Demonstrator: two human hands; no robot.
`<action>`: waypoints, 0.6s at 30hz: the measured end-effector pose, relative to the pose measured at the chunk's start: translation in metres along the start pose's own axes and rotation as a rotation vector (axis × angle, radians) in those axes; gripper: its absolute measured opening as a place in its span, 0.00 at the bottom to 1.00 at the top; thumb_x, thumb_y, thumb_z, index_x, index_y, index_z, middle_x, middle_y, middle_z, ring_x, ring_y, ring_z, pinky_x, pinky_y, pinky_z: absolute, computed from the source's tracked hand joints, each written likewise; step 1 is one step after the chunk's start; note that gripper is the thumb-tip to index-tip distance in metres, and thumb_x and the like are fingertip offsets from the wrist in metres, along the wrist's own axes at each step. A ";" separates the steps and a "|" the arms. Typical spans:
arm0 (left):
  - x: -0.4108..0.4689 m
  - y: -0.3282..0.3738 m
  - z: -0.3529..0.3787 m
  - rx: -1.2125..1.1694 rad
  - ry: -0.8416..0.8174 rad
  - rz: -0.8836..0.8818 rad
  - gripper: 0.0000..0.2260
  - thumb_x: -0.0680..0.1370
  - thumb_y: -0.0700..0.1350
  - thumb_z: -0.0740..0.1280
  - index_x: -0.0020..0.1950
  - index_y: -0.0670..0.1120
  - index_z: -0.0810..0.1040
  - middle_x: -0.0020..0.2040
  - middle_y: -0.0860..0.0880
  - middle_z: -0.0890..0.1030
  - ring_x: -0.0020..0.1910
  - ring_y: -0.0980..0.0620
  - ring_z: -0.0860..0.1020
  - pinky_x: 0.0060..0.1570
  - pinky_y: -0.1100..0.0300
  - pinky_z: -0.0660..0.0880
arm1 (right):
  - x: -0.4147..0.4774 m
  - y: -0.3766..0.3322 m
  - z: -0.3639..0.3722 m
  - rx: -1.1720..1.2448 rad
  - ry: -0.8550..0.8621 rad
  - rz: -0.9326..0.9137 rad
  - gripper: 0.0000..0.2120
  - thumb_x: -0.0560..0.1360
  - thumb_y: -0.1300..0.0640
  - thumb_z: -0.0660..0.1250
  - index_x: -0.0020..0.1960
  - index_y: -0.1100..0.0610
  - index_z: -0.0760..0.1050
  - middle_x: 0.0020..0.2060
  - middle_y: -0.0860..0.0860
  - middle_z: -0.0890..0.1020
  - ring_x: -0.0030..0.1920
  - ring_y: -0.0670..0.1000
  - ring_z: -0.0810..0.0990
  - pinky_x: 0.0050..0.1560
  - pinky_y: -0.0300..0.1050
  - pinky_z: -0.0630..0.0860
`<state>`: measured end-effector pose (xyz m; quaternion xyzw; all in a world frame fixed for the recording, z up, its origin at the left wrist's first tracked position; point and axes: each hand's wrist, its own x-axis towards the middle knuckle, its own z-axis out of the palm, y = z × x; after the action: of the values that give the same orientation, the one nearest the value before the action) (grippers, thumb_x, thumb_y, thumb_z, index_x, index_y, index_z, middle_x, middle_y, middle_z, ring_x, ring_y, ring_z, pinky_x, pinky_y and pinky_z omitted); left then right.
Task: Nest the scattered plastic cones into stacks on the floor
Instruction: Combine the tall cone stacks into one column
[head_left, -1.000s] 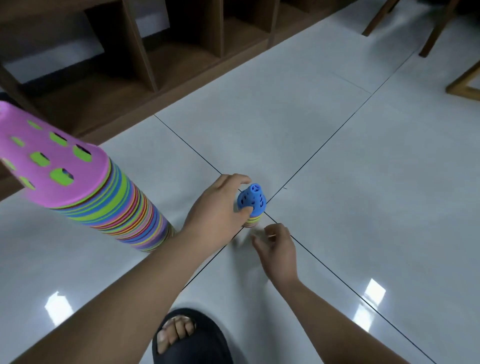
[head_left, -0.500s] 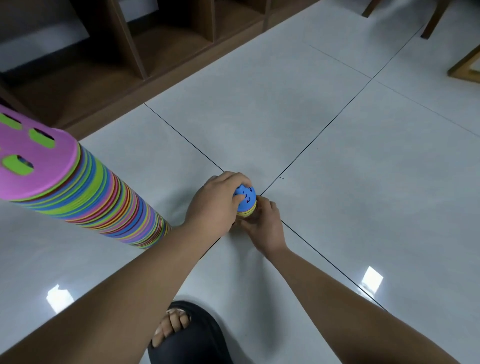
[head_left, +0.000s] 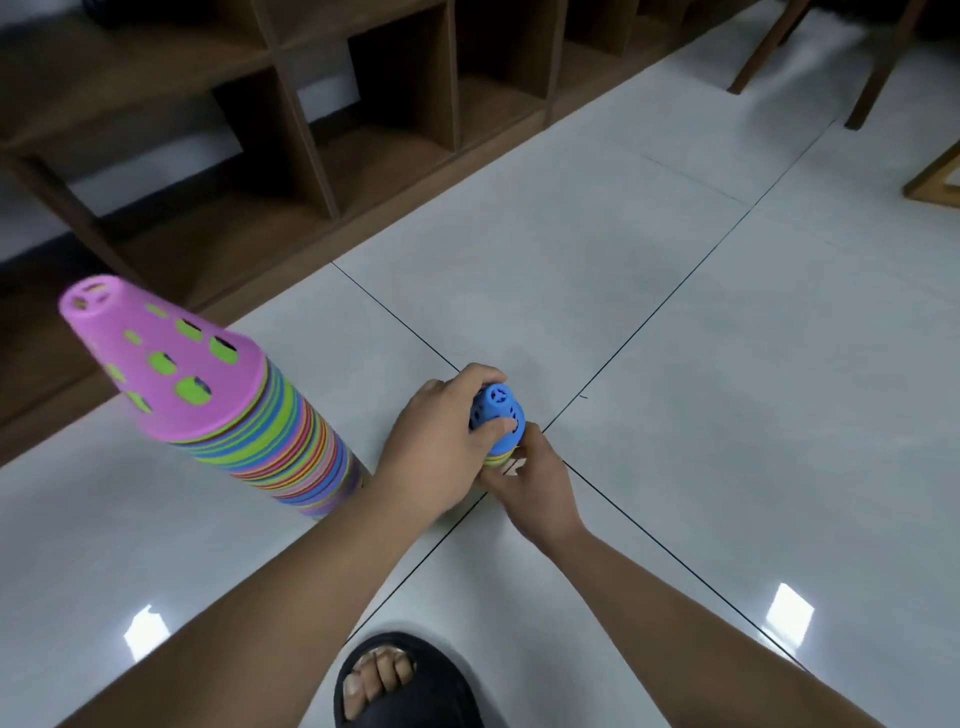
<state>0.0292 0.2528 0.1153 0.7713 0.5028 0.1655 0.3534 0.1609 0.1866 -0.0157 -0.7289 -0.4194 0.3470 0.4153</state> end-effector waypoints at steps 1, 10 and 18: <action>-0.004 0.011 -0.013 0.005 0.021 0.029 0.18 0.80 0.52 0.74 0.69 0.62 0.76 0.51 0.59 0.76 0.57 0.55 0.76 0.57 0.60 0.75 | -0.001 -0.016 -0.006 0.014 -0.006 -0.018 0.21 0.70 0.47 0.78 0.60 0.43 0.76 0.52 0.40 0.84 0.53 0.41 0.81 0.49 0.40 0.77; -0.053 0.119 -0.160 0.145 0.287 0.341 0.16 0.81 0.52 0.74 0.67 0.59 0.76 0.47 0.66 0.71 0.57 0.58 0.71 0.51 0.64 0.71 | -0.014 -0.201 -0.052 0.029 0.005 -0.335 0.20 0.70 0.45 0.81 0.56 0.43 0.75 0.48 0.38 0.84 0.51 0.40 0.80 0.45 0.30 0.72; -0.123 0.168 -0.274 0.189 0.531 0.378 0.18 0.81 0.55 0.72 0.70 0.62 0.73 0.50 0.70 0.69 0.58 0.58 0.73 0.54 0.65 0.73 | -0.057 -0.349 -0.067 0.012 -0.071 -0.577 0.20 0.71 0.42 0.80 0.58 0.42 0.76 0.48 0.38 0.84 0.51 0.38 0.81 0.45 0.29 0.73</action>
<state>-0.0814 0.2055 0.4375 0.8101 0.4386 0.3760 0.1001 0.0822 0.2199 0.3341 -0.5643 -0.6216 0.2423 0.4863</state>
